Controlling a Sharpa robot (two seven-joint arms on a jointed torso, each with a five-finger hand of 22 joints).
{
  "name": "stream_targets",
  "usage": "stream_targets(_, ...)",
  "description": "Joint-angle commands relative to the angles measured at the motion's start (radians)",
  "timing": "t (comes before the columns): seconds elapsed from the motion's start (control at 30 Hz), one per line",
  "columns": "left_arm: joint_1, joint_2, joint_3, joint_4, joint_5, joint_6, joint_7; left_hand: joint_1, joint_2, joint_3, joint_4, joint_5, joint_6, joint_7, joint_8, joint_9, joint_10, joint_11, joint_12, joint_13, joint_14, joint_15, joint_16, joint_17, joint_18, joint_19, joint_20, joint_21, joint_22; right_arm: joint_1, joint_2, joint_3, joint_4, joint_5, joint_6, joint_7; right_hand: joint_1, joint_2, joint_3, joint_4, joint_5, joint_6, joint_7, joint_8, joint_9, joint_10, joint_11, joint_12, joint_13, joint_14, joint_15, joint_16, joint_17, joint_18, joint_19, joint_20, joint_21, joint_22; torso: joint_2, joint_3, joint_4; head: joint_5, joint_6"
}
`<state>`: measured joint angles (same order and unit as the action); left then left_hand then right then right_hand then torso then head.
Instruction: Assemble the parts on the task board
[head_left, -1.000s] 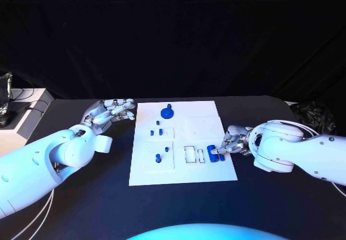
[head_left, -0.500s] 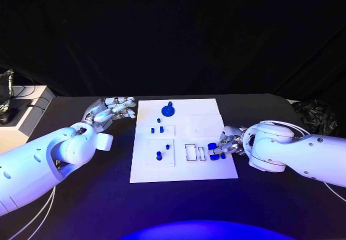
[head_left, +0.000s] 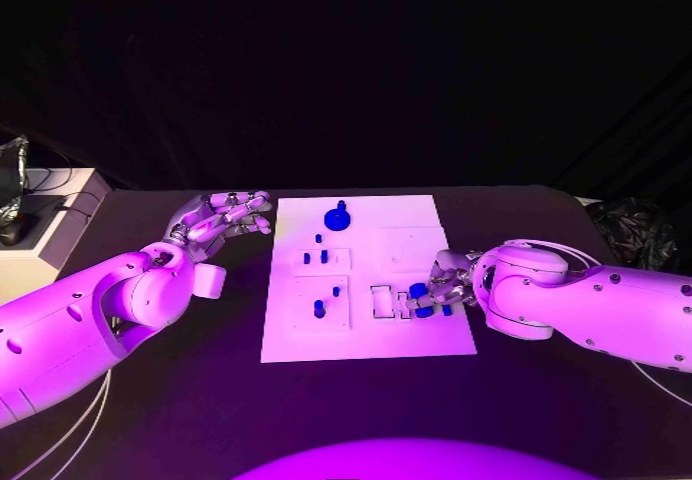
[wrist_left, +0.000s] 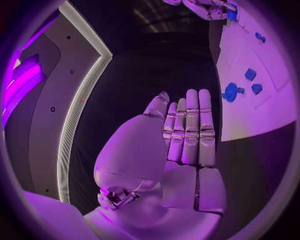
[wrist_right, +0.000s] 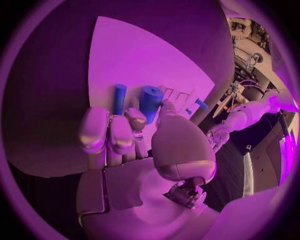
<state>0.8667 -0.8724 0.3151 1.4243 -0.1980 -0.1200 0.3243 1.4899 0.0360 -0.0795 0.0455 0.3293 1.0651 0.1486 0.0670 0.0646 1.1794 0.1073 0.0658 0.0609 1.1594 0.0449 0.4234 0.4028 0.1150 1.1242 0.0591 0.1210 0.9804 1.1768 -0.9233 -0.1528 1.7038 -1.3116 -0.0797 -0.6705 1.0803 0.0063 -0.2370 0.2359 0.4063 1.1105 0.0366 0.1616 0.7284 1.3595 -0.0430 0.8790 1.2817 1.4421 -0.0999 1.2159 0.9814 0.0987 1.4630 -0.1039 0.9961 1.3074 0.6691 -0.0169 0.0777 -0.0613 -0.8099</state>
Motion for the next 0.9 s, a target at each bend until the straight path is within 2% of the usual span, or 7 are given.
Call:
stream_targets(0.03,-0.002,0.0,0.001,0.003,0.009,0.018,0.003,-0.008,0.0,0.001,0.005,-0.001,-0.007,0.0,-0.003,0.001,-0.006,-0.002,-0.001,0.001,-0.005,0.005,-0.003,-0.002,0.0,0.004,0.001,-0.004,-0.001,-0.011,0.01,-0.004,-0.011,-0.03,0.03,-0.006,-0.008,0.003,0.0,-0.007,0.002,0.001,0.002,-0.008,-0.004,0.0,0.003,-0.005,0.0,0.004,0.001,0.002,0.001,-0.02,0.066,-0.008,0.003,0.133,0.0,-0.0005,0.0003,0.002,-0.002)
stream_targets(0.2,-0.002,-0.001,0.001,0.004,0.01,0.019,0.001,-0.008,0.0,0.001,0.005,-0.001,-0.007,0.0,-0.003,0.001,-0.006,-0.002,-0.001,0.001,-0.005,0.005,-0.003,-0.002,0.0,0.004,0.001,-0.004,-0.001,-0.018,0.018,-0.004,-0.019,-0.024,0.031,-0.006,0.004,0.008,0.004,-0.024,0.066,-0.001,0.003,-0.011,-0.001,-0.004,0.004,-0.008,-0.002,0.003,0.002,0.0,0.002,-0.02,0.065,-0.007,0.001,0.133,-0.001,-0.0007,0.0001,0.006,-0.006)
stream_targets(0.3,-0.002,-0.002,0.001,0.004,0.01,0.02,0.0,-0.008,0.0,0.001,0.005,-0.001,-0.007,0.0,-0.003,0.001,-0.006,-0.002,-0.001,0.001,-0.005,0.005,-0.003,-0.002,0.0,0.004,0.001,-0.004,-0.001,-0.02,0.017,-0.004,-0.019,-0.014,0.025,-0.005,0.015,0.019,0.004,-0.043,0.134,-0.001,0.003,-0.012,0.001,-0.004,0.003,-0.007,-0.002,0.004,0.002,-0.001,0.003,-0.02,0.065,-0.008,0.0,0.133,-0.001,-0.0007,-0.0003,0.007,-0.006)
stream_targets(0.4,-0.002,-0.003,0.001,0.005,0.01,0.021,-0.001,-0.008,0.0,0.001,0.005,-0.001,-0.007,0.0,-0.003,0.001,-0.006,-0.002,-0.001,0.001,-0.005,0.005,-0.003,-0.002,0.0,0.004,0.001,-0.004,-0.001,-0.02,0.013,-0.004,-0.016,0.007,0.016,-0.004,0.032,0.034,0.012,-0.062,0.235,0.0,0.003,-0.013,0.001,-0.005,0.003,-0.008,-0.003,0.004,0.001,-0.002,0.003,-0.02,0.065,-0.008,0.001,0.133,-0.001,-0.0005,-0.0005,0.008,-0.006)
stream_targets(0.57,-0.002,-0.004,0.001,0.005,0.01,0.021,-0.002,-0.006,0.0,0.003,0.007,0.0,-0.007,0.0,-0.003,0.001,-0.006,-0.002,-0.001,0.001,-0.005,0.005,-0.003,-0.002,0.0,0.007,0.001,-0.008,-0.004,-0.02,0.001,-0.004,-0.01,0.059,0.0,-0.002,0.058,0.045,0.022,-0.101,0.336,0.001,0.0,-0.016,0.0,-0.005,0.0,-0.007,-0.003,0.005,-0.001,-0.001,0.007,-0.023,0.066,-0.01,0.012,0.136,-0.001,-0.0007,-0.0005,0.012,-0.007)
stream_targets(0.77,-0.002,-0.004,0.001,0.005,0.01,0.021,-0.003,-0.006,0.0,0.003,0.007,0.0,-0.007,0.0,-0.003,0.001,-0.006,-0.002,-0.001,0.001,-0.005,0.005,-0.003,-0.002,0.0,0.007,0.001,-0.008,-0.004,-0.012,-0.019,-0.003,0.011,0.13,-0.03,0.001,0.049,0.051,0.027,-0.143,0.353,0.005,-0.003,-0.019,-0.002,-0.004,-0.002,-0.008,-0.004,0.005,-0.003,-0.002,0.012,-0.024,0.065,-0.012,0.019,0.136,-0.001,0.0,-0.0016,0.011,-0.006)
stream_targets(0.9,-0.002,-0.004,0.001,0.004,0.01,0.022,-0.005,-0.004,0.0,0.005,0.007,0.0,-0.006,0.0,-0.003,0.001,-0.006,-0.002,-0.001,0.001,-0.005,0.005,-0.003,-0.002,0.0,0.008,0.0,-0.009,-0.005,0.006,-0.033,-0.001,0.032,0.178,-0.051,0.002,0.047,0.053,0.029,-0.149,0.352,0.007,-0.003,-0.019,-0.002,-0.005,-0.003,-0.009,-0.005,0.006,-0.003,-0.002,0.012,-0.025,0.065,-0.012,0.021,0.137,-0.001,-0.0002,-0.0011,0.01,-0.006)
